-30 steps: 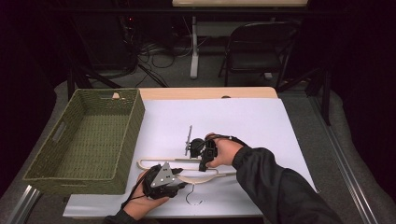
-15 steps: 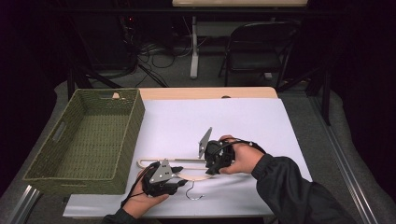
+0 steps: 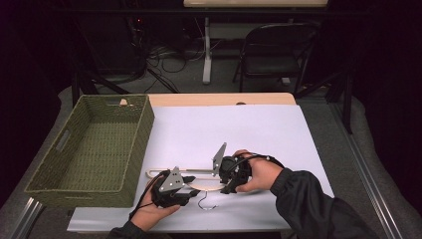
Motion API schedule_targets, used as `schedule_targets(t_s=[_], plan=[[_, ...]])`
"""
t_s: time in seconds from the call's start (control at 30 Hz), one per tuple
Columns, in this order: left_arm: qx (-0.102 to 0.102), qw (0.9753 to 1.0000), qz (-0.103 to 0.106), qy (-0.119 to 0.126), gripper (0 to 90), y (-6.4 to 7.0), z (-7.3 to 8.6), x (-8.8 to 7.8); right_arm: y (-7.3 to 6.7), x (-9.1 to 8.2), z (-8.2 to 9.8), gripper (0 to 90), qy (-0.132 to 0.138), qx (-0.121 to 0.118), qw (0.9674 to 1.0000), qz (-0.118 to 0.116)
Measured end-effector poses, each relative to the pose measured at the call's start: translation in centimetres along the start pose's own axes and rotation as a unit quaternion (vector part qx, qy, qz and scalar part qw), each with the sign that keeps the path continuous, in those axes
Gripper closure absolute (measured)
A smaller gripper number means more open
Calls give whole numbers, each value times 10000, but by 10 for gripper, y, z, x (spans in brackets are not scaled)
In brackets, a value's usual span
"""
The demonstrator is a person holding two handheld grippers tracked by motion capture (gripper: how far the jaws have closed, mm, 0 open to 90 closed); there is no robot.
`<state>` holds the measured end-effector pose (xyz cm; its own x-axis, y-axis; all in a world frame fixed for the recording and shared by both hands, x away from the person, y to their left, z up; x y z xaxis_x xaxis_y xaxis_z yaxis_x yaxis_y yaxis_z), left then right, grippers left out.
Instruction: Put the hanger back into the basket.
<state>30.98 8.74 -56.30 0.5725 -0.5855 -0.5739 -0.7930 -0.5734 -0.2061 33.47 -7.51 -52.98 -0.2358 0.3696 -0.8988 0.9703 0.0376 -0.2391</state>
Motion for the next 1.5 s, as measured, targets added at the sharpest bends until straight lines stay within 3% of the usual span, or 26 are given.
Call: schedule_targets(t_s=[0.33,0.53,0.73,1.03,1.2,1.5], plan=[[-33,10000,-4,3,534,-1,-1,0,7,15,-4,616,-44,-55,9999,150],[-192,9998,-89,-24,493,-3,-2,-3,6,15,-7,655,-24,-97,9999,115],[-267,9991,-314,91,422,-14,-7,-20,11,4,-5,692,222,-50,9995,200],[-343,9977,-580,89,411,-31,-5,-36,20,-11,-7,743,499,-16,9978,427],[-340,9976,-592,147,413,-33,-7,-39,31,-25,-12,802,693,-33,9961,553],[-455,9973,-558,165,423,-41,-10,-38,54,-38,-14,861,754,44,9930,912]])
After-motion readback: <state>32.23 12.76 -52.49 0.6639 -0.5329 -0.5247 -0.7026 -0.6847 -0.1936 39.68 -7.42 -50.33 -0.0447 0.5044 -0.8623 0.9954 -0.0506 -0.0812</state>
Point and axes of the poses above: each handheld gripper's, and its own axes: x roughly forward along the jaws, z roughly out of its underside, y roughly to its right, the point moved 6 cm from there along x, roughly forward along the jaws, and after that the axes turned 13 degrees about -z, right-handed, at the moved point
